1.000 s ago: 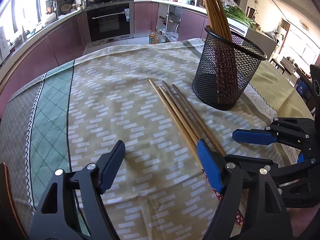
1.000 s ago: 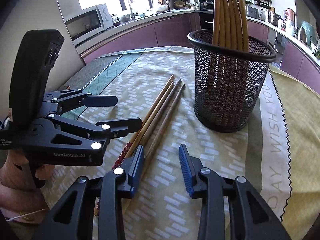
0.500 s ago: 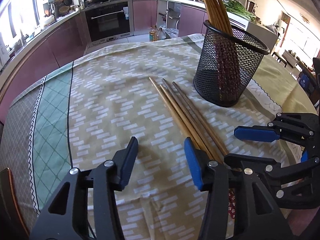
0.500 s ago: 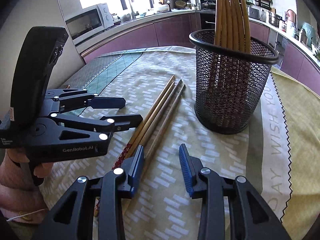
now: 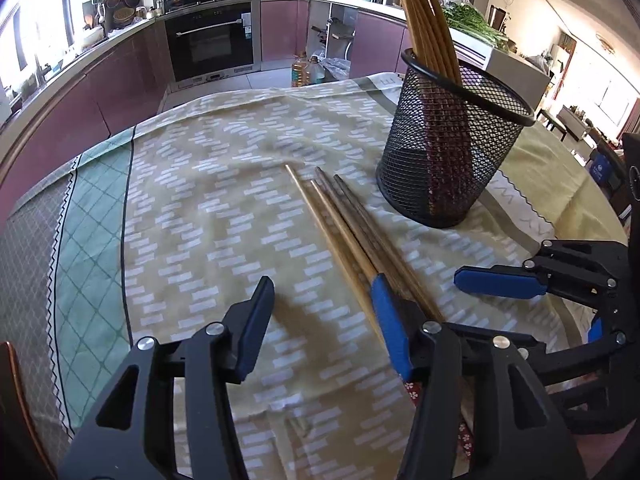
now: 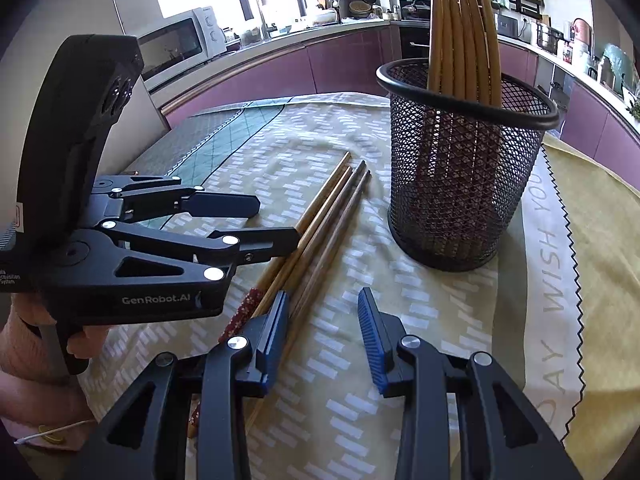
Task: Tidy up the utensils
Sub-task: 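Close the right gripper on a chopstick while the left gripper grasps another, then raise both held chopsticks upright and carry them over the mesh holder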
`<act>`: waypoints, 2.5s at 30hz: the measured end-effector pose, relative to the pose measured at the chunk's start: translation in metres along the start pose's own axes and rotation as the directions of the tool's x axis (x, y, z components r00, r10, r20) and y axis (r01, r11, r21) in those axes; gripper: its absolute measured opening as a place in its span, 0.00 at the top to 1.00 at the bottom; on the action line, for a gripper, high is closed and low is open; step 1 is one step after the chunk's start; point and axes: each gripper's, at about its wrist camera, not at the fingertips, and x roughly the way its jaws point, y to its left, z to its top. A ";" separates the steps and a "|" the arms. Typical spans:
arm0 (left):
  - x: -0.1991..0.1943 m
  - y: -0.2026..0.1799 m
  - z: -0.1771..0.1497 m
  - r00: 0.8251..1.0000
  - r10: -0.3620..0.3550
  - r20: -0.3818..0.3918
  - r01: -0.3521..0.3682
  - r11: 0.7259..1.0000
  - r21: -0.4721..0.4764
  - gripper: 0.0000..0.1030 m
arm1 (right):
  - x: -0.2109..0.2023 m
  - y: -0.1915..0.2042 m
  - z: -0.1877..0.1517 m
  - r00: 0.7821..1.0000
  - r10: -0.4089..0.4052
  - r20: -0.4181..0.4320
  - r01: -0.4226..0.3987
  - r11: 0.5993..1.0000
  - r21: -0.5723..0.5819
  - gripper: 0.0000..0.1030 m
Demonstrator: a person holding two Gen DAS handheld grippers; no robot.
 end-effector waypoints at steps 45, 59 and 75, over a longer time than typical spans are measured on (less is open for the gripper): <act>-0.006 -0.001 -0.009 0.996 -0.086 -0.025 0.086 0.996 -0.031 0.86 | 0.015 -0.009 0.018 0.997 0.070 -0.015 -0.069 0.996 0.049 0.93; -0.060 -0.004 0.010 0.979 -0.166 0.117 0.168 0.986 -0.012 0.93 | -0.050 -0.017 0.032 0.982 0.075 0.172 -0.081 0.996 0.024 0.94; -0.152 -0.002 0.035 0.903 -0.257 0.345 0.259 0.965 0.041 0.93 | -0.118 -0.031 0.056 0.934 0.037 0.356 -0.040 0.999 -0.001 0.94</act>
